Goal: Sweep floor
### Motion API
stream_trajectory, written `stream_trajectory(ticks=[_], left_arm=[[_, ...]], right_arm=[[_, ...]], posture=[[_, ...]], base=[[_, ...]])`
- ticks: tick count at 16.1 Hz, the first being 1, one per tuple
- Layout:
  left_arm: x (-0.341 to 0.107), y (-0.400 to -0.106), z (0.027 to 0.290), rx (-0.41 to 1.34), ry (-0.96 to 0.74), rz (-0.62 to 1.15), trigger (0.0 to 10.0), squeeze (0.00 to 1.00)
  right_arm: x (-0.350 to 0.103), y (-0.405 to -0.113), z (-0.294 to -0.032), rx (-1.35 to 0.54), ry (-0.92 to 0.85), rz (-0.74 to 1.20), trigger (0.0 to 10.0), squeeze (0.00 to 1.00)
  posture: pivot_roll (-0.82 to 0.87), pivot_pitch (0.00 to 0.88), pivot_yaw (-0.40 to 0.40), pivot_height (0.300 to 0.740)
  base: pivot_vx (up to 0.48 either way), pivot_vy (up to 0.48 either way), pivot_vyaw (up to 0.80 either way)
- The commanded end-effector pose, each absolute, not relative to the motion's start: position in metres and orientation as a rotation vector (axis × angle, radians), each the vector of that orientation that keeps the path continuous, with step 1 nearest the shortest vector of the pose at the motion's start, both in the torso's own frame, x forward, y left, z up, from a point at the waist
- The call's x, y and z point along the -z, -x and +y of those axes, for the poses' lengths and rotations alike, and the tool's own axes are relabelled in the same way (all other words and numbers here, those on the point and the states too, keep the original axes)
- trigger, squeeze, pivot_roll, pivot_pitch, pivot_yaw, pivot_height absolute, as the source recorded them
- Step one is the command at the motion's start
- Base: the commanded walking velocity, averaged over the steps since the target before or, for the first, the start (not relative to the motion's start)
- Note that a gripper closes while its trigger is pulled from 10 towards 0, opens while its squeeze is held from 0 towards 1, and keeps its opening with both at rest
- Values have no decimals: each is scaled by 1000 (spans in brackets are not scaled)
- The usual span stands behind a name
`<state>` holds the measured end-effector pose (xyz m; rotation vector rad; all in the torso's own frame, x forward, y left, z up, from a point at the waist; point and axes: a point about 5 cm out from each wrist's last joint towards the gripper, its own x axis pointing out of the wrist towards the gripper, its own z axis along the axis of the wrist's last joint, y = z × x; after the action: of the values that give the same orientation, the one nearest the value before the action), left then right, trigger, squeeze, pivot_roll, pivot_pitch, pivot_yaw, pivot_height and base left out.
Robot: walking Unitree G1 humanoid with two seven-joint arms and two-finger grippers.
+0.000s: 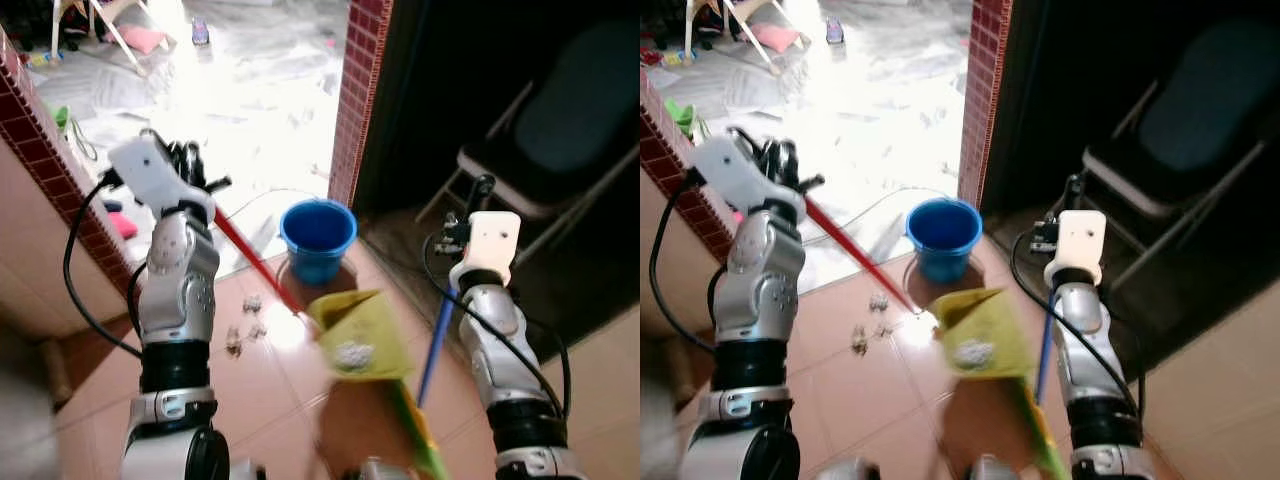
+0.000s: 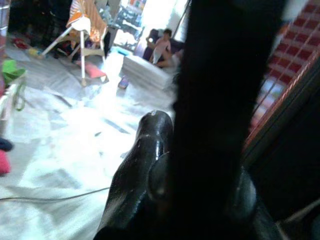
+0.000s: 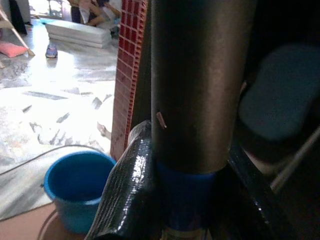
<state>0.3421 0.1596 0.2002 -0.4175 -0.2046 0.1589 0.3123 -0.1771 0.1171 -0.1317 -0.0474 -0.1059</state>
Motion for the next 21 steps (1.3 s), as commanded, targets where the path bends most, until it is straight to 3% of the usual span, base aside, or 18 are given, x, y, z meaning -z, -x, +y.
stream_trajectory(ticks=[1, 8, 15, 21], left_arm=[[-230, -339, 171, -184, 432, -332, 10000, 0], [-267, -339, 174, -183, 422, -447, 10000, 0], [-282, -348, 193, -318, 349, -493, 10000, 0], [-282, -354, 179, -280, 308, -489, 10000, 0]], right_arm=[[-125, -316, -169, 80, 122, -85, 10000, 0], [-124, -316, -168, 76, 121, -82, 10000, 0], [-123, -316, -164, 53, 109, -81, 10000, 0], [-124, -315, -161, 39, 108, -90, 10000, 0]], posture=[[-28, 26, -19, 740], [-25, 25, -19, 740], [-27, 27, -18, 740], [-31, 28, -11, 740]], base=[[442, 0, 0], [387, 219, 0], [344, 333, 0], [440, 61, 0]])
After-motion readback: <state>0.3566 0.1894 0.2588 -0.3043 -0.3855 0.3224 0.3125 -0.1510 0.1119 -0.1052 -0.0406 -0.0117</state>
